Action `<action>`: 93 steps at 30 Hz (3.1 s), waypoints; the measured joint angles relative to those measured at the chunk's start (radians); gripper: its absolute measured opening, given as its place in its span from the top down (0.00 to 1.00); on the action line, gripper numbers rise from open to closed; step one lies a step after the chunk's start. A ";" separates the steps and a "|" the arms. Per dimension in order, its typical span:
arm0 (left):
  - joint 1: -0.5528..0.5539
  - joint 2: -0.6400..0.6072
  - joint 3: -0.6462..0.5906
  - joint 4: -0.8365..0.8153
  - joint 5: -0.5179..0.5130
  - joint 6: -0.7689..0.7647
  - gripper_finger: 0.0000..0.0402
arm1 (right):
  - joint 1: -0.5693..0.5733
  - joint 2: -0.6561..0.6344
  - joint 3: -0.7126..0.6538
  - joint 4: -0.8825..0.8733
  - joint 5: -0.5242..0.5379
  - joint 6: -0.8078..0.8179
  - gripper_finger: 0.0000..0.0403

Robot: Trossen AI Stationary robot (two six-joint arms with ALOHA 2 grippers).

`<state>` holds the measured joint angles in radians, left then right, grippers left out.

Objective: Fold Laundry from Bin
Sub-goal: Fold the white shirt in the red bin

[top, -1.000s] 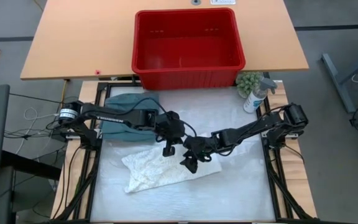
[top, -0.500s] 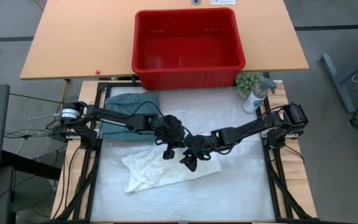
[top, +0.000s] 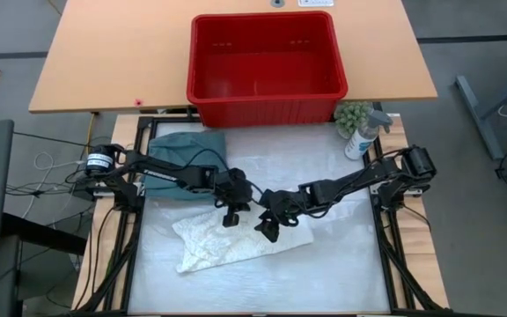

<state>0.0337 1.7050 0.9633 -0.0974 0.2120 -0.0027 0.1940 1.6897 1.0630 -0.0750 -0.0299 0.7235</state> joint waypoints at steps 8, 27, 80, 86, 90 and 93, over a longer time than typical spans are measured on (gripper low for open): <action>0.001 0.000 -0.011 0.002 -0.018 -0.013 1.00 | 0.003 -0.008 0.000 -0.002 -0.085 0.008 0.37; -0.005 -0.086 -0.052 0.360 -0.093 -0.133 1.00 | 0.000 -0.009 0.000 -0.015 -0.101 -0.044 0.37; 0.003 0.145 -0.049 0.302 -0.036 -0.179 1.00 | 0.061 0.164 -0.002 -0.002 -0.114 -0.224 0.71; 0.010 0.145 -0.049 0.301 -0.044 -0.181 1.00 | 0.063 0.050 -0.002 -0.113 -0.067 -0.269 0.71; 0.017 0.145 -0.049 0.301 -0.042 -0.182 1.00 | 0.063 -0.033 -0.002 -0.217 -0.003 -0.253 0.71; 0.017 0.145 -0.049 0.307 -0.038 -0.196 1.00 | 0.061 -0.091 -0.001 -0.381 0.123 -0.151 0.71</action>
<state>0.0509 1.8503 0.9142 0.2093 0.1741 -0.1985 0.2546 1.5989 1.0618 -0.4557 0.0933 0.5729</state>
